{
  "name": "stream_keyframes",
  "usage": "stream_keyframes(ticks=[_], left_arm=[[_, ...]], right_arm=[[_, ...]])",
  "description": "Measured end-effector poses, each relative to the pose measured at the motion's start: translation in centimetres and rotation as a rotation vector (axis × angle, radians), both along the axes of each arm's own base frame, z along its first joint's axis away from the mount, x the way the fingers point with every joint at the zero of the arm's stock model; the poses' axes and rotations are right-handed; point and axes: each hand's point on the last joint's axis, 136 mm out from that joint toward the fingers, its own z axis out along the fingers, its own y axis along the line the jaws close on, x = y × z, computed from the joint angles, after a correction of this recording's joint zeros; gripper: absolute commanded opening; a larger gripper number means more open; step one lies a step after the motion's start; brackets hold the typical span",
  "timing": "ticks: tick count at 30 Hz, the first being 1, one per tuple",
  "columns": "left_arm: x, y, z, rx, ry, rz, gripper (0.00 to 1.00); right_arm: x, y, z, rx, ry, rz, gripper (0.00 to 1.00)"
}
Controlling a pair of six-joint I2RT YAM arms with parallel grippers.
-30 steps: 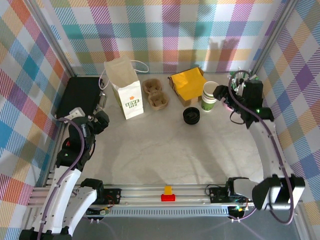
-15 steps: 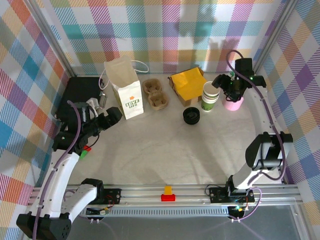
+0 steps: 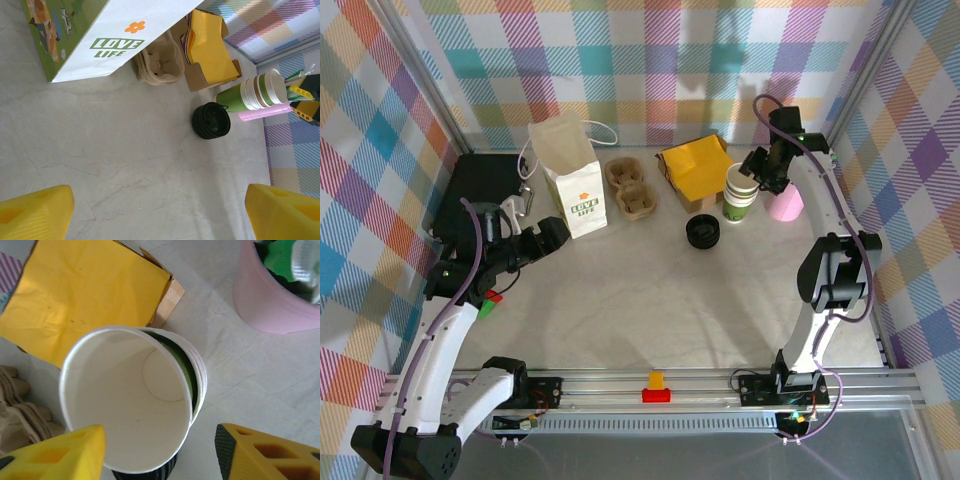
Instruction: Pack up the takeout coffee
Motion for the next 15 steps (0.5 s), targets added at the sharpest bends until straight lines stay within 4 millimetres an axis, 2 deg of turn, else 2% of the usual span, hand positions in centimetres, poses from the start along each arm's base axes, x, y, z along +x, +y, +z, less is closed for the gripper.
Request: stream_keyframes(ticks=[6,15], left_arm=[[-0.5,0.0,-0.1,0.006,0.008,-0.004,0.88],[-0.6,0.2,0.0,0.017,-0.001,0.004,0.88]], right_arm=[[0.0,0.0,-1.3,-0.025,0.034,0.010,0.47],[0.2,0.0,-1.6,-0.050,0.040,0.011,0.31]])
